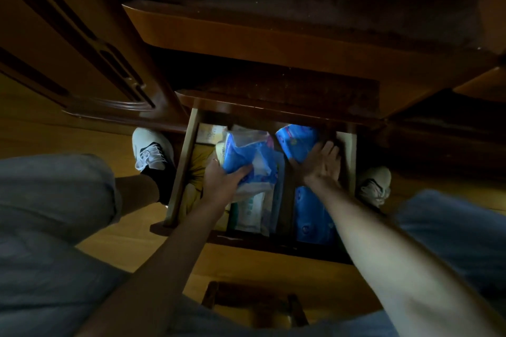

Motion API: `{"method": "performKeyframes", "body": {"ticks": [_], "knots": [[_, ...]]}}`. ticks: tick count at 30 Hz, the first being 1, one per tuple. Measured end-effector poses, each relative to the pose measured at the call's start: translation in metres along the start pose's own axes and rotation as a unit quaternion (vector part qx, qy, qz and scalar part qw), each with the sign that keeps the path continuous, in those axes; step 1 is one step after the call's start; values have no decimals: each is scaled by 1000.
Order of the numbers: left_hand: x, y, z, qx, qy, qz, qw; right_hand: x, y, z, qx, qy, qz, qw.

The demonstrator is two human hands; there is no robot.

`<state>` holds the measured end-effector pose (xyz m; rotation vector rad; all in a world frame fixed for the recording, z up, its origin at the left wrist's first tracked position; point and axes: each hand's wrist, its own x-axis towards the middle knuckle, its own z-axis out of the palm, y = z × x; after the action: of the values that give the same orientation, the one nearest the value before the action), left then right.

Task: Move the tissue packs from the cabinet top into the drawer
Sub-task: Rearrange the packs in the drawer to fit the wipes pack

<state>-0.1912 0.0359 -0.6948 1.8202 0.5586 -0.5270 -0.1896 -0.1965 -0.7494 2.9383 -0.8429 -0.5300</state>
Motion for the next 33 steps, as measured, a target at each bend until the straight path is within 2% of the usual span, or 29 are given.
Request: {"method": "performKeyframes", "body": {"ticks": [3,7,9,12,15,17,20,22,24,26,27,28,29,31,32,33], "knots": [[1,-1,6,21,-3,9,1000,-18,13,8,20,6,24,999],[-1,-5,6,22,-2,15,1000,-34,18,13,-68,-22,-29,997],[-3,-5,5,7,-6,8,1000,-35,16,5,-78,3,-38,996],[-6,-3,1,-21,-16,4,1000,-26,8,-10,-61,61,-122,989],[-9,-2,-2,-39,-20,13,999,-7,-3,-19,-70,-6,-220,973],[-10,-3,-5,-56,-24,15,998,-1,-4,-19,-87,-41,-191,977],[-9,-6,-7,-73,-23,-5,997,-6,10,-14,-94,-10,-121,988],[-7,-5,-6,-87,-22,-24,996,-8,19,-10,-97,-3,-128,987],[-6,-5,-3,-82,-27,-35,996,-7,21,-13,-89,-30,-132,987],[-5,-6,0,-74,-37,-36,996,-13,14,-16,-38,-21,-160,986],[-4,-6,2,-72,-45,-33,996,-22,8,-18,26,1,-183,983],[-4,-6,3,-69,-52,-31,996,-33,1,-19,120,8,-191,974],[-4,-6,4,-67,-60,-28,996,-46,-6,-24,245,-25,-174,953],[-5,-3,7,-66,-80,-25,994,-72,-26,-37,464,-166,-101,864],[-6,-1,8,-66,-88,-27,994,-82,-34,-39,533,-223,-74,813],[-6,2,9,-70,-88,-31,993,-89,-39,-40,557,-248,-71,790]]}}
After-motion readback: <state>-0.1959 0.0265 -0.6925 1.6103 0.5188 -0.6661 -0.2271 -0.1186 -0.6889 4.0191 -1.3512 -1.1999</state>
